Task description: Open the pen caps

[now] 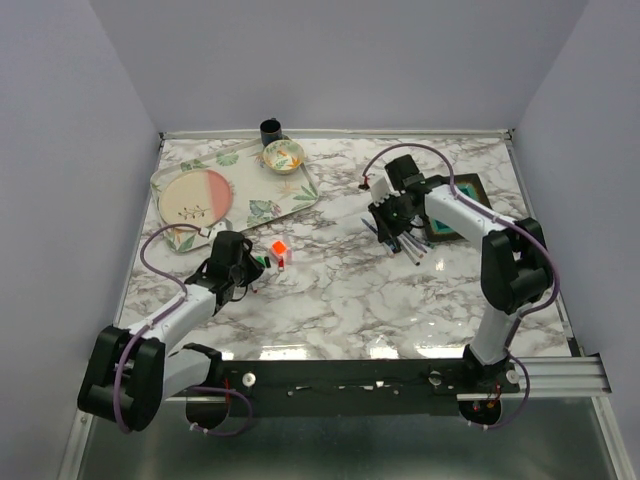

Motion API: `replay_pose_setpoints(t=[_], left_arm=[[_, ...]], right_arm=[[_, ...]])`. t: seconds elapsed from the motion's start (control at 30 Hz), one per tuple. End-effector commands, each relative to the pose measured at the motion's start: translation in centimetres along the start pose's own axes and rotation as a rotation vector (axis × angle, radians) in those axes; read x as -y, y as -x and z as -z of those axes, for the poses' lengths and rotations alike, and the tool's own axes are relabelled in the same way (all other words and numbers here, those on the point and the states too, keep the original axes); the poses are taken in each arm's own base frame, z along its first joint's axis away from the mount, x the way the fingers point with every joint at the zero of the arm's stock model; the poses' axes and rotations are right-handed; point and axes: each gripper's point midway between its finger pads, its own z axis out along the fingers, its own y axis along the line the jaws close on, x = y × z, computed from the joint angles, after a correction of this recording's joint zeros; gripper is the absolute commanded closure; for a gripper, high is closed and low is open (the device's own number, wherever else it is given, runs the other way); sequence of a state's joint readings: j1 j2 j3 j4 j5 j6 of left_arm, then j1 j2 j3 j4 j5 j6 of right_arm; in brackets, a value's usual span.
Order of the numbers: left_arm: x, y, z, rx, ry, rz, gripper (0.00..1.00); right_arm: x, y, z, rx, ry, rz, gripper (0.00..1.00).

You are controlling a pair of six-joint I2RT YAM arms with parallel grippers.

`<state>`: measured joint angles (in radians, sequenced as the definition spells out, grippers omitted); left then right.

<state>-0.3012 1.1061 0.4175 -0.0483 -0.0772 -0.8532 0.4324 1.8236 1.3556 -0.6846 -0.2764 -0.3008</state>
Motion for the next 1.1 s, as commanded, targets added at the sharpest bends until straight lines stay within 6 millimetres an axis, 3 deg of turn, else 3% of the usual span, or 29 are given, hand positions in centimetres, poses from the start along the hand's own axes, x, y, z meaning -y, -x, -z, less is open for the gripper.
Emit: replay_pose_setpoints(t=[0.0, 0.27, 0.43, 0.7, 0.8, 1.07], left_arm=[[-0.3, -1.0, -0.8, -0.042, -0.012, -0.030, 0.85], [-0.3, -1.1, -1.4, -0.047, -0.006, -0.037, 0.73], [-0.3, -1.1, -1.4, -0.048, -0.003, -0.043, 0.55], [0.3, -0.3, -0.7, -0.020, -0.027, -0.044, 0.51], [0.9, 0.6, 0.0, 0.016, -0.052, -0.045, 0.45], [0.4, 2.1, 1.8, 0.098, -0.039, -0.036, 0.34]], right_arm=[[1.7, -0.5, 0.3, -0.027, -0.029, -0.015, 0.88], [3.1, -0.8, 0.9, -0.025, -0.048, -0.051, 0.86], [4.1, -1.3, 1.1, -0.037, -0.067, -0.075, 0.85], [6.5, -2.6, 1.0, -0.071, -0.122, -0.124, 0.84], [7.2, -3.2, 0.9, -0.087, -0.132, -0.146, 0.82], [7.5, -4.0, 0.1, -0.121, -0.123, -0.164, 0.74]])
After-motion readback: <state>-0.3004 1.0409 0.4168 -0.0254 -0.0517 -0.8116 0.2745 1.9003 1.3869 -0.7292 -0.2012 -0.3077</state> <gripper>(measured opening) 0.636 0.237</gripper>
